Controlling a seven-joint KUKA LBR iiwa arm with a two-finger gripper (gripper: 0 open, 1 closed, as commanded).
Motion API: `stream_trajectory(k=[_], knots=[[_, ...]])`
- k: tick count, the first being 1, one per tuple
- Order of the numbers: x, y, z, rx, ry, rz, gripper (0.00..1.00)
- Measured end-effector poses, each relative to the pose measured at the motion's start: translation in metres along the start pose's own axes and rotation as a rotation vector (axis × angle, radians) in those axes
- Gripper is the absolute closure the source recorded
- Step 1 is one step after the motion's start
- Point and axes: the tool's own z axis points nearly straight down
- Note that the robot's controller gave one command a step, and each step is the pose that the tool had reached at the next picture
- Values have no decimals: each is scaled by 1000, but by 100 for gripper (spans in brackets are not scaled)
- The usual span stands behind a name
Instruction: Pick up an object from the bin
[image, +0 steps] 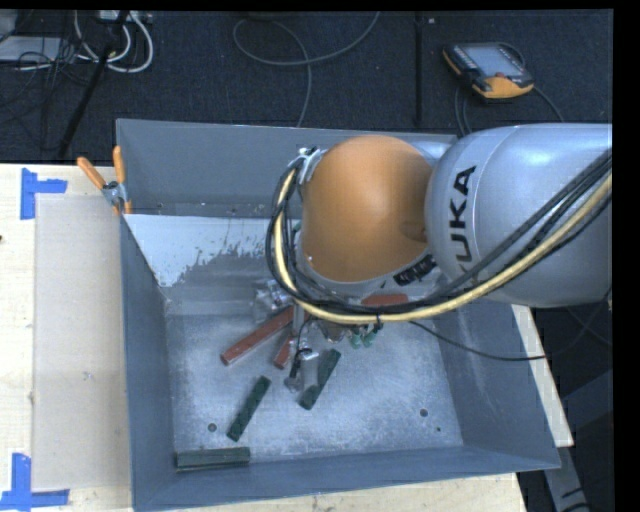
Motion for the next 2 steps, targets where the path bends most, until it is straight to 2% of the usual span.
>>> stream_trajectory(k=[1,2], knots=[[7,-15,58,2,-2,-2,0],[-18,-4,118,2,-4,-152,0]])
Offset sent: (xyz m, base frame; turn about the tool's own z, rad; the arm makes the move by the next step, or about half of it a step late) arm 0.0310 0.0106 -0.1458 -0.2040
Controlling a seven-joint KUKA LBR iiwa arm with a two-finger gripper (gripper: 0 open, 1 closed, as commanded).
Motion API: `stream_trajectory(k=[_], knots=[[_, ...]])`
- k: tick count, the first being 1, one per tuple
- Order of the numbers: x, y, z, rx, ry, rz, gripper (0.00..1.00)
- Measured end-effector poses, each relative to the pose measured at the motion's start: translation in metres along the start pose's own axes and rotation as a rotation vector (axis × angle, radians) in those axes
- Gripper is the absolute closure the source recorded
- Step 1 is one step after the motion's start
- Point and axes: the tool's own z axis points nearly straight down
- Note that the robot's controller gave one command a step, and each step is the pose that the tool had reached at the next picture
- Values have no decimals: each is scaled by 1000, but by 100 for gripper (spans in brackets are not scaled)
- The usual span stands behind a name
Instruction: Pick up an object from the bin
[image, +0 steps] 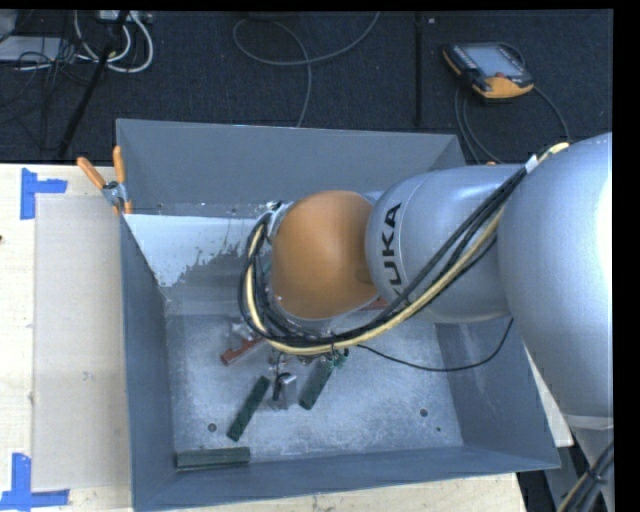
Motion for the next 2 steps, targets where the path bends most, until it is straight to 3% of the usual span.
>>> stream_trajectory(k=[1,2], knots=[[-7,10,24,-3,-3,-299,100],[-7,10,24,-3,-3,-299,100]])
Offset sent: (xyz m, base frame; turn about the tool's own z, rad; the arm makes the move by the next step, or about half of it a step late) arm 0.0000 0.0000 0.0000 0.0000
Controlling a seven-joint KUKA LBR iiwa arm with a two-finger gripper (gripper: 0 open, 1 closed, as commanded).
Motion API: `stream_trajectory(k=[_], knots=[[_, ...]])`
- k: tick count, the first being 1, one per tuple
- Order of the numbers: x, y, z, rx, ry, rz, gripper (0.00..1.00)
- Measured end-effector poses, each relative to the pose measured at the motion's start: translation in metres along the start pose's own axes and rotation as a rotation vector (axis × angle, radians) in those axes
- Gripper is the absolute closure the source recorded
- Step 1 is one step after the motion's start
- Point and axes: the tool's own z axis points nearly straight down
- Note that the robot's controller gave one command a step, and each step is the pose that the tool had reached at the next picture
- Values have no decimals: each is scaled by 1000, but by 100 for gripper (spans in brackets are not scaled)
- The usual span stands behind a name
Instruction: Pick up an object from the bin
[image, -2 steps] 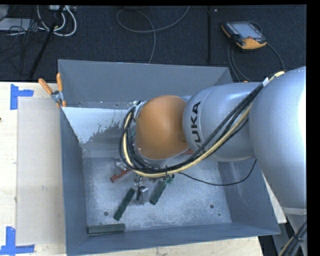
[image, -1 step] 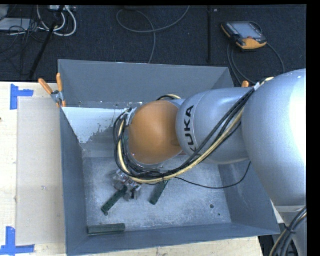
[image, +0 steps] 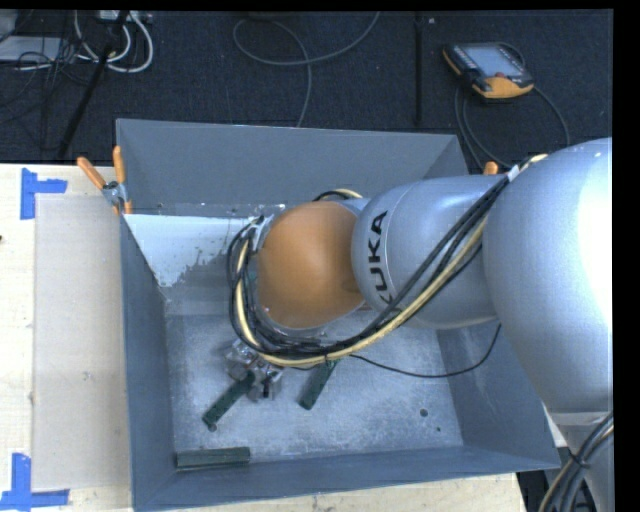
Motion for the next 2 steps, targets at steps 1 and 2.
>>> stream_trajectory(k=[1,2], knots=[[-25,11,-171,2,-1,-39,100],[-24,11,-168,-1,6,-37,100]])
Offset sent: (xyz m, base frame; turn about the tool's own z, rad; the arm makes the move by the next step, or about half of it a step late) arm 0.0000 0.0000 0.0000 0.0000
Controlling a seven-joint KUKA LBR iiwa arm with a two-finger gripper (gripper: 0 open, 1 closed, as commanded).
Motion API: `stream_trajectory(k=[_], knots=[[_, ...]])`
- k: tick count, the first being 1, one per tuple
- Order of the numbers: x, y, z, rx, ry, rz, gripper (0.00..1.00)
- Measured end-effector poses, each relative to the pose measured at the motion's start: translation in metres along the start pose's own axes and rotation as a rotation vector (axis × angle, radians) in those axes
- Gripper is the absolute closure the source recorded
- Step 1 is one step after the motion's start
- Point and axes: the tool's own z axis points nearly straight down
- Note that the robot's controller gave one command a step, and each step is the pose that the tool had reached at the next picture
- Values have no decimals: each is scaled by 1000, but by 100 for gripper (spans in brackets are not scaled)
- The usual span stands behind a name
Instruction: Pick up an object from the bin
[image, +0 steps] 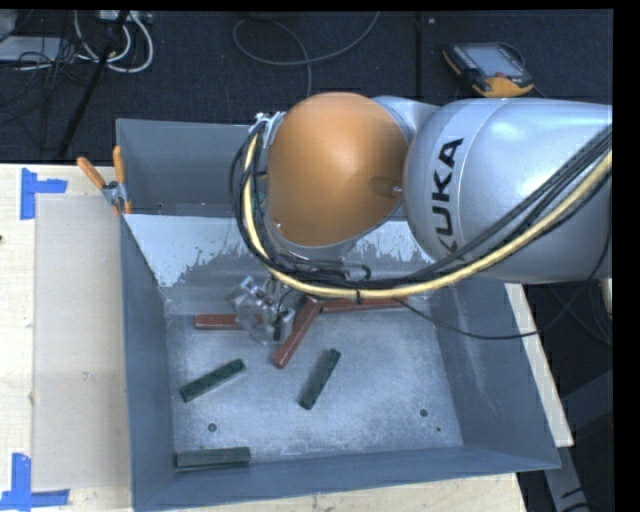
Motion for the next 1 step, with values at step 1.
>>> stream_trajectory(k=[1], knots=[[-5,2,76,-2,5,148,0]])
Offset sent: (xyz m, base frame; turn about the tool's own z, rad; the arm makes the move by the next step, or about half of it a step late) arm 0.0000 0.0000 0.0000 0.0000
